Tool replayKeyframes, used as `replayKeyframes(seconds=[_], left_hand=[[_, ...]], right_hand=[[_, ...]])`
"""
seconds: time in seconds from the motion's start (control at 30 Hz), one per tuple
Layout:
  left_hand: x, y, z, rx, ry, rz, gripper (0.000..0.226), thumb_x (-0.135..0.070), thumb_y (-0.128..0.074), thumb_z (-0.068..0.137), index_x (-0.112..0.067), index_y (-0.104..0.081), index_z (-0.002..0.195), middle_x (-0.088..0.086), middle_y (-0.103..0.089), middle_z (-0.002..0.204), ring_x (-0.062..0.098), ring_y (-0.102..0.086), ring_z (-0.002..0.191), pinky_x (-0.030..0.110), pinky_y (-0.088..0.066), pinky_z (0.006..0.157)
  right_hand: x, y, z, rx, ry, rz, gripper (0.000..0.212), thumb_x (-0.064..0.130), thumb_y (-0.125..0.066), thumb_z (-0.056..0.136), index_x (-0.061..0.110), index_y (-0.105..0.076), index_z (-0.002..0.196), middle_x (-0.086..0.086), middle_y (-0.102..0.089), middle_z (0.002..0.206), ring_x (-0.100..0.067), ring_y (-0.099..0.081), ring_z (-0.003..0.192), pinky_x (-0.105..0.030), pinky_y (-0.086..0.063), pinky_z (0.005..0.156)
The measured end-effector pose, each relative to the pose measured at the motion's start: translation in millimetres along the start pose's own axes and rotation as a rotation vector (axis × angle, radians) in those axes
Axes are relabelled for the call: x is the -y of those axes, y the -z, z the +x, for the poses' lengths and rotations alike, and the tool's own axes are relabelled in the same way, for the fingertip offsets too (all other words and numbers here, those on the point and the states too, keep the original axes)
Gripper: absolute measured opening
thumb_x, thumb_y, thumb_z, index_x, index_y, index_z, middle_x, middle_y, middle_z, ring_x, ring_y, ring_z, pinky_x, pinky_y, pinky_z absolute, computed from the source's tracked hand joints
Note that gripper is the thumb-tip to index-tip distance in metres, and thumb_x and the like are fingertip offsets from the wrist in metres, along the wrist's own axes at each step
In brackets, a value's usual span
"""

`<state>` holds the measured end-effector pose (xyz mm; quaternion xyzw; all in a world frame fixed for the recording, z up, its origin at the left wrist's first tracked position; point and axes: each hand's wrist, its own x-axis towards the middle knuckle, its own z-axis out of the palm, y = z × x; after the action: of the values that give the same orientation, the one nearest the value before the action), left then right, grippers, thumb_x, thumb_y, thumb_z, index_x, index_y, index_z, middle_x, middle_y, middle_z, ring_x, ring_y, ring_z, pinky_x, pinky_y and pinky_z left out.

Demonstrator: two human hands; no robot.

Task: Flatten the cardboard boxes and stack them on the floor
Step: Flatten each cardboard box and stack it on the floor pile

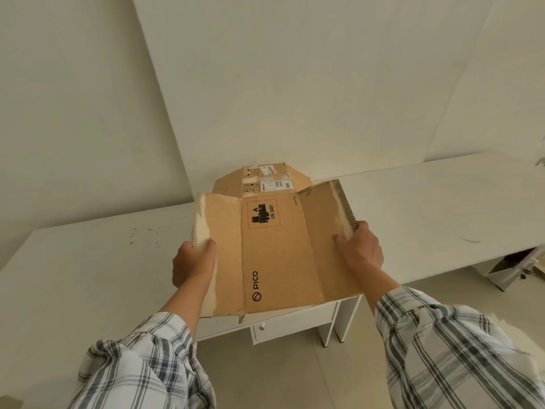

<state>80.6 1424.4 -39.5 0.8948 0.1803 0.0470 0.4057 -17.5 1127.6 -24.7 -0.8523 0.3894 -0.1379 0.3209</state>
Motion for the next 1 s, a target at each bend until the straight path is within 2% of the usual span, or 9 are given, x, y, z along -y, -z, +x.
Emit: replayKeyframes(seconds=[0.47, 0.63, 0.83, 1.0], left_hand=[[-194.2, -209.2, -71.2, 0.13, -0.12, 0.003, 0.039, -0.052, -0.058, 0.084, -0.013, -0.06, 0.091, 0.006, -0.065, 0.085, 0.03, -0.063, 0.074, 0.039, -0.056, 0.072], [-268.8, -291.6, -99.9, 0.181, -0.153, 0.006, 0.039, -0.05, -0.059, 0.086, -0.012, -0.061, 0.092, 0.007, -0.066, 0.087, 0.03, -0.062, 0.074, 0.035, -0.052, 0.069], [-349.8, -385.5, -147.9, 0.221, -0.18, 0.007, 0.038, -0.05, -0.059, 0.085, -0.013, -0.061, 0.091, 0.006, -0.066, 0.086, 0.03, -0.063, 0.075, 0.037, -0.055, 0.072], [-419.1, -469.4, -214.8, 0.228, -0.194, 0.009, 0.036, -0.048, -0.058, 0.087, -0.013, -0.061, 0.094, 0.006, -0.066, 0.085, 0.028, -0.062, 0.072, 0.033, -0.051, 0.066]], right_hand=[[-139.1, 126.0, 195.5, -0.125, -0.09, -0.016, 0.05, 0.041, -0.064, 0.089, 0.015, -0.046, 0.128, -0.007, -0.061, 0.121, -0.03, -0.061, 0.104, -0.041, -0.049, 0.08], [-186.0, 177.1, 274.2, -0.159, -0.115, -0.044, 0.049, 0.037, -0.063, 0.09, 0.014, -0.045, 0.129, -0.007, -0.06, 0.12, -0.03, -0.06, 0.103, -0.037, -0.044, 0.074], [-253.2, 238.4, 360.3, -0.186, -0.165, -0.05, 0.049, 0.037, -0.063, 0.09, 0.016, -0.044, 0.13, -0.007, -0.06, 0.12, -0.03, -0.06, 0.103, -0.039, -0.046, 0.078], [-325.3, 307.4, 438.0, -0.184, -0.157, -0.046, 0.052, 0.036, -0.062, 0.089, 0.017, -0.042, 0.132, -0.007, -0.059, 0.121, -0.031, -0.06, 0.106, -0.041, -0.048, 0.082]])
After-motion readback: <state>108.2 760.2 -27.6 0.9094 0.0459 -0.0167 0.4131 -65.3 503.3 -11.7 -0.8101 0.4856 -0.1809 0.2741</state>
